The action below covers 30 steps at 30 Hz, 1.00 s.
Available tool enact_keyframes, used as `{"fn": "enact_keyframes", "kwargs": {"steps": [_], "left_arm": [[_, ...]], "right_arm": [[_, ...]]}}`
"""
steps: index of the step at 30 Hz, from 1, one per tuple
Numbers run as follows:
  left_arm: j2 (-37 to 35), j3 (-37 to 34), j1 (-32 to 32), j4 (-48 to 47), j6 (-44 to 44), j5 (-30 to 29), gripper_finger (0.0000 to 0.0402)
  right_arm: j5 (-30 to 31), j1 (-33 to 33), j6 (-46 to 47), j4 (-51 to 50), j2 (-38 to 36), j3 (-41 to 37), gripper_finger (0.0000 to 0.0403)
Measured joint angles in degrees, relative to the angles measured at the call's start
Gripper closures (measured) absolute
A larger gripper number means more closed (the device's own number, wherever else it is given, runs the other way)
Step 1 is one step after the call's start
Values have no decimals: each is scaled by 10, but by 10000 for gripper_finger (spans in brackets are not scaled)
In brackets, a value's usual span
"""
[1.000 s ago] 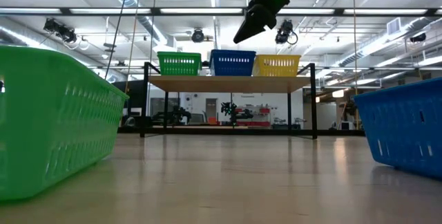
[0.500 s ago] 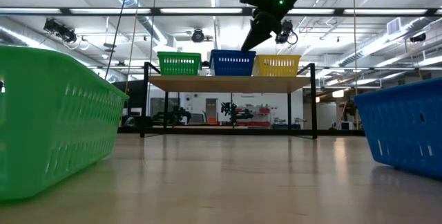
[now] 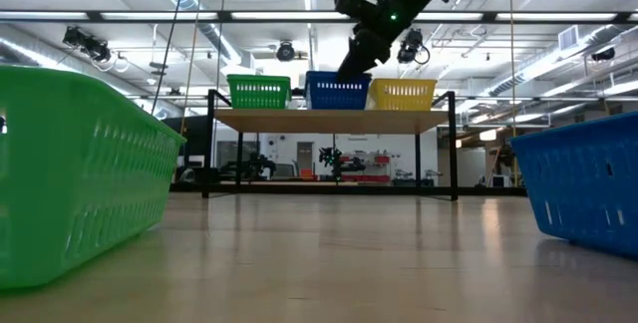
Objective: Stack baskets on shelf by color
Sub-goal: Stack the top blue bin on top of the blue bin on the shelf, then stack the right yellow bin on top of the yellow bin on the shelf
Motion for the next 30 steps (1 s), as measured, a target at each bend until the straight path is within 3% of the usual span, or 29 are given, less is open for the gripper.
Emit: {"fn": "enact_keyframes", "kwargs": {"steps": [23, 30], "left_arm": [[0, 0, 0, -1, 0, 0, 387], [0, 0, 0, -9, 0, 0, 382]], "right_arm": [[-12, 0, -27, 55, -1, 0, 293], [66, 55, -19, 25, -33, 0, 293]]}}
